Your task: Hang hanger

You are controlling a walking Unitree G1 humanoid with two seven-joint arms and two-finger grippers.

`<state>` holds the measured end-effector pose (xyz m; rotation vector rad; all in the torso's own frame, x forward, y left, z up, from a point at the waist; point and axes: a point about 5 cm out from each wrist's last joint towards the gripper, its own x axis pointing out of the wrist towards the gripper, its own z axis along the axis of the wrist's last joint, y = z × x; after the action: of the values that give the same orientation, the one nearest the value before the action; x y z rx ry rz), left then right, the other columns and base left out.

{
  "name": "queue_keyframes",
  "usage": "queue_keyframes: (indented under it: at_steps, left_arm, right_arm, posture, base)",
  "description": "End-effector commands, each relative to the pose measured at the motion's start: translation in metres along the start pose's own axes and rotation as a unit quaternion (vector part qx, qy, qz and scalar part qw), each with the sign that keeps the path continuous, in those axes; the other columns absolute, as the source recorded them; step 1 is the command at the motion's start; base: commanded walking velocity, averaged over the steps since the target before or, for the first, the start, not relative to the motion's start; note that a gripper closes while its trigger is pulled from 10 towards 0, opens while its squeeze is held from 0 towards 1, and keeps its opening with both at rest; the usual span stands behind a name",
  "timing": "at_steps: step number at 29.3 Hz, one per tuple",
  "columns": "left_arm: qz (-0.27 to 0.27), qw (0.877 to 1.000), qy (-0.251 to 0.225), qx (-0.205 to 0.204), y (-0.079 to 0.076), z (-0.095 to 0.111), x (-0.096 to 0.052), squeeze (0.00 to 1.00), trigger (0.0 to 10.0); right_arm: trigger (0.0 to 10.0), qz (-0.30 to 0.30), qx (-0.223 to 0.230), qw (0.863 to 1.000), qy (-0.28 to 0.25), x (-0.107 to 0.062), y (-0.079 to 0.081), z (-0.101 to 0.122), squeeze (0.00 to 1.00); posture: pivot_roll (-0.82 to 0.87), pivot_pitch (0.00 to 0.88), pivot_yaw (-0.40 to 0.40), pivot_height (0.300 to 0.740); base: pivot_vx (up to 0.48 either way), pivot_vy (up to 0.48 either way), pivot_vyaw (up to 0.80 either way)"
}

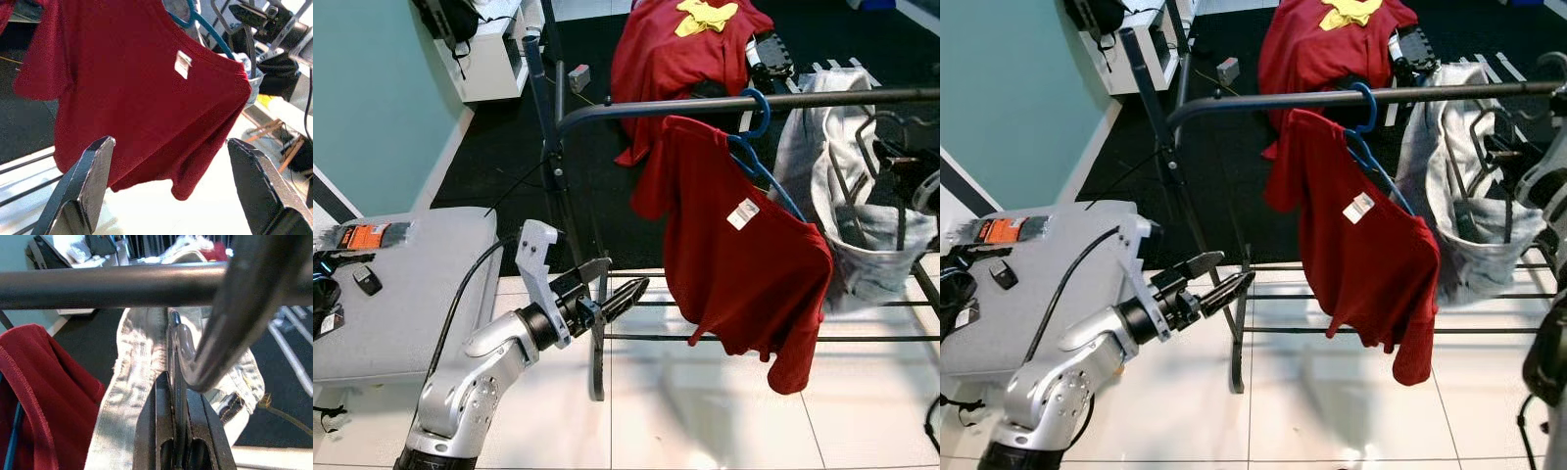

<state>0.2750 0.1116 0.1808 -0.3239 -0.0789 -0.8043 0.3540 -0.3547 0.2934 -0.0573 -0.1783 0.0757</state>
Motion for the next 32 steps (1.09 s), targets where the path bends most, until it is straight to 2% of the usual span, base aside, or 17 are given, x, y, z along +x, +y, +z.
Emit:
queue_keyframes:
  at_steps: [1,2,5,12,13,14,16,17,18,19,21,22,24,25,28,31,32]
  left_arm:
    - [0.006,1.0,-0.001,-0.018,0.004,-0.007,-0.005,0.0,10.0]
    - [0.006,1.0,-0.001,-0.018,0.004,-0.007,-0.005,0.0,10.0]
    - [0.008,1.0,0.005,-0.03,0.007,-0.016,-0.009,0.0,10.0]
    - [0.037,0.998,0.024,-0.033,0.012,-0.027,-0.012,0.0,10.0]
    - [0.058,0.997,0.033,-0.033,0.017,-0.033,-0.013,0.0,10.0]
    - [0.098,0.993,0.052,-0.029,0.026,-0.044,-0.015,0.0,10.0]
    - [0.098,0.993,0.052,-0.029,0.026,-0.044,-0.015,0.0,10.0]
    - [0.124,0.99,0.065,-0.026,0.032,-0.051,-0.017,0.0,10.0]
    - [0.165,0.981,0.099,-0.008,0.043,-0.066,-0.023,0.0,10.0]
    - [0.165,0.981,0.099,-0.008,0.043,-0.066,-0.023,0.0,10.0]
    - [0.223,0.964,0.143,0.021,0.056,-0.086,-0.038,0.0,10.0]
    - [0.223,0.964,0.143,0.021,0.056,-0.086,-0.038,0.0,10.0]
    - [0.26,0.955,0.143,0.002,0.062,-0.094,-0.047,0.0,10.0]
    - [0.26,0.955,0.143,0.002,0.062,-0.094,-0.047,0.0,10.0]
    - [0.286,0.945,0.157,-0.029,0.065,-0.103,-0.054,0.0,10.0]
    - [0.288,0.943,0.162,-0.04,0.065,-0.107,-0.054,0.0,10.0]
    - [0.289,0.941,0.168,-0.048,0.064,-0.111,-0.054,0.0,10.0]
  right_arm:
    - [10.0,-0.008,-0.011,1.0,-0.024,-0.002,0.002,-0.006,0.0]
    - [10.0,-0.008,-0.011,1.0,-0.024,-0.002,0.002,-0.006,0.0]
    - [10.0,-0.013,-0.017,0.999,-0.034,-0.011,0.013,-0.035,0.0]
    - [10.0,-0.016,-0.047,0.998,-0.037,-0.018,0.02,-0.048,0.0]
    - [10.0,-0.015,-0.068,0.997,-0.027,-0.023,0.025,-0.057,0.0]
    - [10.0,-0.032,-0.092,0.995,-0.002,-0.033,0.027,-0.076,0.0]
    - [10.0,-0.032,-0.092,0.995,-0.002,-0.033,0.027,-0.076,0.0]
    - [10.0,-0.044,-0.106,0.993,0.015,-0.041,0.029,-0.089,0.0]
    - [10.0,-0.084,-0.118,0.988,0.053,-0.056,0.027,-0.113,0.0]
    - [10.0,-0.084,-0.118,0.988,0.053,-0.056,0.027,-0.113,0.0]
    - [10.0,-0.159,-0.136,0.967,0.142,-0.095,0.026,-0.164,0.0]
    - [10.0,-0.159,-0.136,0.967,0.142,-0.095,0.026,-0.164,0.0]
    - [10.0,-0.18,-0.134,0.948,0.225,-0.132,0.04,-0.208,0.0]
    - [10.0,-0.18,-0.134,0.948,0.225,-0.132,0.04,-0.208,0.0]
    - [10.0,-0.175,-0.092,0.933,0.302,-0.159,0.068,-0.243,0.0]
    - [10.0,-0.169,-0.074,0.928,0.323,-0.164,0.078,-0.252,0.0]
    - [10.0,-0.151,-0.057,0.925,0.344,-0.166,0.088,-0.261,0.0]
  posture:
    - [0.05,0.147,0.117,0.74]
    - [0.05,0.147,0.117,0.74]
    - [0.04,0.122,0.126,0.74]
    - [0.01,0.093,0.127,0.74]
    - [0.01,0.087,0.125,0.74]
    - [-0.01,0.071,0.108,0.74]
    - [-0.01,0.071,0.108,0.74]
    - [-0.01,0.071,0.108,0.74]
    - [-0.02,0.06,0.092,0.74]
    - [-0.02,0.06,0.092,0.74]
    - [-0.02,0.056,0.081,0.74]
    - [-0.02,0.056,0.081,0.74]
    - [-0.03,0.052,0.078,0.74]
    - [-0.03,0.052,0.078,0.74]
    - [-0.04,0.049,0.077,0.74]
    - [-0.05,0.053,0.077,0.74]
    - [-0.06,0.057,0.075,0.74]
  base:
    - [0.0,0.0,0.0]
    - [0.0,0.0,0.0]
    - [0.0,0.0,0.0]
    - [0.0,0.0,0.0]
    - [0.0,0.0,0.0]
    - [0.0,0.0,0.0]
    - [0.0,0.0,0.0]
    - [0.0,0.0,0.0]
    - [0.0,0.0,0.0]
    - [0.0,0.0,0.0]
    - [0.0,0.0,0.0]
    - [0.0,0.0,0.0]
    - [0.0,0.0,0.0]
    - [0.0,0.0,0.0]
    - [0.0,0.0,0.0]
    - [0.0,0.0,0.0]
    - [0.0,0.0,0.0]
